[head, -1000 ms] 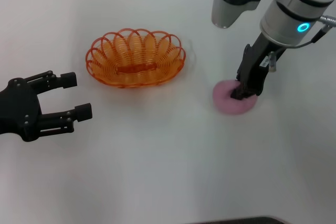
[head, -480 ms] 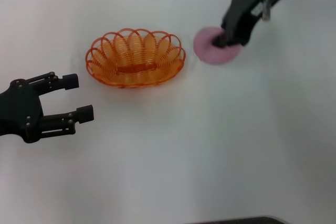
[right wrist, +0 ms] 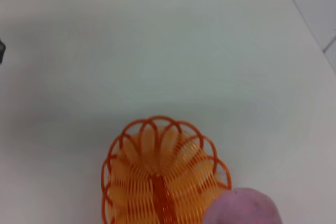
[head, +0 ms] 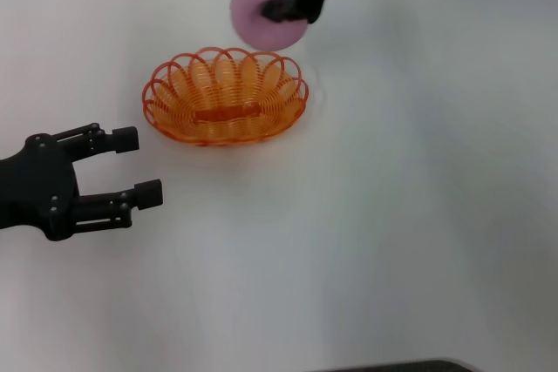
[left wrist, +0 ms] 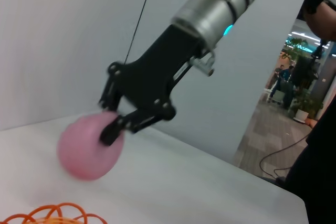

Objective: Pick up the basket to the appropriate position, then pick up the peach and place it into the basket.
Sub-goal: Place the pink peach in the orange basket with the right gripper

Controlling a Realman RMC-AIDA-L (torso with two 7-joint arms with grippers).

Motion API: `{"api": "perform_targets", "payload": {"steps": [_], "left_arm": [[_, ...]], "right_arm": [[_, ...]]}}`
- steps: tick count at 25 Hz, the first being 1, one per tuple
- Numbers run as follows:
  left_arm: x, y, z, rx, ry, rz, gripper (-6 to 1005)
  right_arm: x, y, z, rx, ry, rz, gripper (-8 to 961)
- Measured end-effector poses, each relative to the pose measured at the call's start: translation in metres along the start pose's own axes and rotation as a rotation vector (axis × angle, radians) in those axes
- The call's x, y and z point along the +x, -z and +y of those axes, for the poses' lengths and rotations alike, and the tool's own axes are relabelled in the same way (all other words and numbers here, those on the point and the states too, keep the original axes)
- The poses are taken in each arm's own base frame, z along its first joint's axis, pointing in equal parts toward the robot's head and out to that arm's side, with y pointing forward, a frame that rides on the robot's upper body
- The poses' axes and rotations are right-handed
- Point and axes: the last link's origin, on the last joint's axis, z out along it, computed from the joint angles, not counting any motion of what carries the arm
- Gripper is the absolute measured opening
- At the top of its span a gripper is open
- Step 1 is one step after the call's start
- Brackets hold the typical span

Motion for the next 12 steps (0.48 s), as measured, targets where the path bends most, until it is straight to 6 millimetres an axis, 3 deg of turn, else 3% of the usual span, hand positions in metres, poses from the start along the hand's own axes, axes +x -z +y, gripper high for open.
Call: {"api": "perform_targets", "payload": {"steps": [6, 12], "left_arm": [[0.002, -0.003, -0.001, -0.007, -0.009, -0.005, 861], [0.004, -0.006, -0.003, -0.013, -0.008, -0.003, 861]], "right_arm": [[0.000, -0.037, 0.008, -0.038, 0.023, 0.005, 98], [-0.002, -0.055, 0.016, -0.049, 0.040, 0.000, 97]]}}
